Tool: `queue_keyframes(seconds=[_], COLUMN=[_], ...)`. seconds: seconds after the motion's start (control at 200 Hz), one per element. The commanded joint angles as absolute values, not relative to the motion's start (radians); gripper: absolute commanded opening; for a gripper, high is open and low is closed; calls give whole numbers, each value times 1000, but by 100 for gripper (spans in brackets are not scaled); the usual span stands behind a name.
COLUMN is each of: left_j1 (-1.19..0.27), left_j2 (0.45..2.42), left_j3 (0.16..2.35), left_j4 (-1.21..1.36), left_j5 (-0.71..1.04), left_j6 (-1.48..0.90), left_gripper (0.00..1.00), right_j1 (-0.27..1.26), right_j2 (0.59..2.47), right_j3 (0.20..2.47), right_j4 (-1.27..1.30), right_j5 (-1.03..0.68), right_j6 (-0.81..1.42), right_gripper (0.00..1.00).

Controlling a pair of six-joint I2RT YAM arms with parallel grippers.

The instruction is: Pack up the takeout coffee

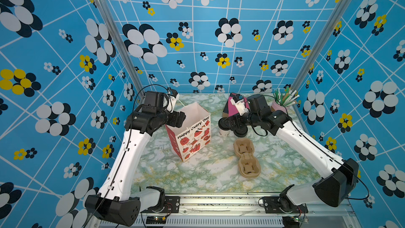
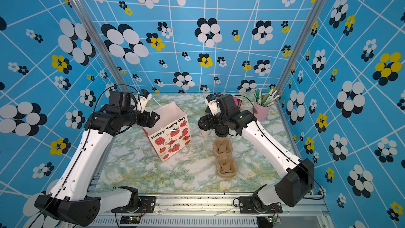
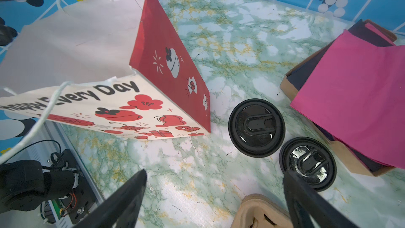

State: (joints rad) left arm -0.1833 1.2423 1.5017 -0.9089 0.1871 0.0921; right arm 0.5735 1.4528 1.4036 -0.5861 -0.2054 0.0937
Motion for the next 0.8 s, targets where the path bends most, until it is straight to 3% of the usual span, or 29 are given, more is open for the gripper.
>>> queue_keyframes(seconds=[0.0, 0.23, 0.39, 0.615, 0.8], left_j1=[-179, -259, -378, -414, -445], left_j2=[1196, 1213, 1304, 1490, 1534], left_j3=[1563, 1638, 1702, 1783, 1723], left_j4=[-895, -845, -856, -962, -841], left_j5=[213, 264, 200, 81, 64], left_j6=[14, -103, -200, -394, -498], left_gripper=[94, 95, 93, 90, 82], right_j1=[577, 577, 577, 564, 552], right_j2=[1456, 1443, 1413, 1365, 1333], right_j3=[1427, 1428, 1414, 1369, 1319], right_j4=[-564, -564, -573, -575, -556], right_j5=[-210, -147, -51, 19, 23], right_j6=[89, 71, 63, 54, 63], right_gripper=[99, 99, 99, 99, 99])
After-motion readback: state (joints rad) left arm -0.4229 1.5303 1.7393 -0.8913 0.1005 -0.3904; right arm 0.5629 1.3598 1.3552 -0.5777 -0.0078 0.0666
